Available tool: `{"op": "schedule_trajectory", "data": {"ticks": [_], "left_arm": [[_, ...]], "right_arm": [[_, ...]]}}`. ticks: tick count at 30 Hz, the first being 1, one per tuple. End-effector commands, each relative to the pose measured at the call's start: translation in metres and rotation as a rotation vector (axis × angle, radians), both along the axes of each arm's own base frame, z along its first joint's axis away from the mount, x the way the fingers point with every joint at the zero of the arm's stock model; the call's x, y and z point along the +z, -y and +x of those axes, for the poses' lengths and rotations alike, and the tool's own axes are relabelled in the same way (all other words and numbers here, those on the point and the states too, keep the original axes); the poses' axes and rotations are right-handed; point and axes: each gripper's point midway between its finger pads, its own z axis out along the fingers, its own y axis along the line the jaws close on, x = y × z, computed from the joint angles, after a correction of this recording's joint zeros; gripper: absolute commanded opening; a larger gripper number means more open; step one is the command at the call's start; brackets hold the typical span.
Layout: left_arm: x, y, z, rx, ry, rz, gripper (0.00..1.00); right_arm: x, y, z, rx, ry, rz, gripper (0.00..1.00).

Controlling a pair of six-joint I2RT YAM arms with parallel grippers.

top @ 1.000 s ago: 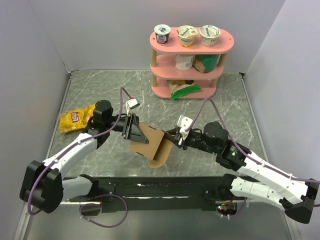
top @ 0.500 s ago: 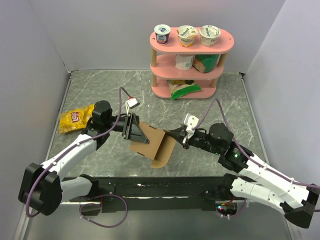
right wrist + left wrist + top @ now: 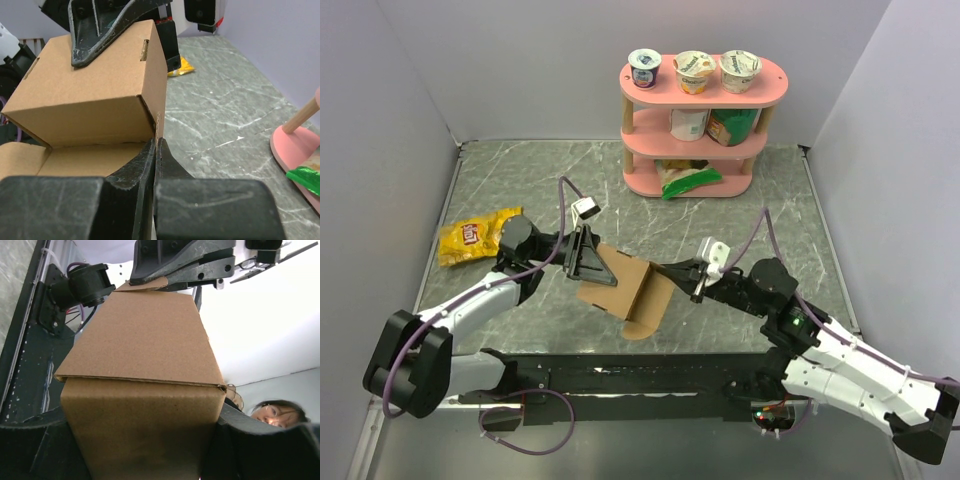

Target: Fold the paper box

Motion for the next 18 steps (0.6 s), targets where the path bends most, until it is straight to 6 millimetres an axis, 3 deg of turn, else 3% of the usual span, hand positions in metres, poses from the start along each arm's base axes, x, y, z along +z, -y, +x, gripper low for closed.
{"op": "schedule_trajectory", "data": {"ticks": [1,18], "left_arm": [[0.017,-0.004,0.017,0.097,0.000,-0.058,0.54],[0.019,-0.001,0.034,0.130,-0.129,-0.084,0.51]], "right_arm": [[0.014,0.007,-0.008,0.015,0.054,0.057,0.00],[0.022,0.006,-0.020,0.069,0.135,0.143,0.00]]}}
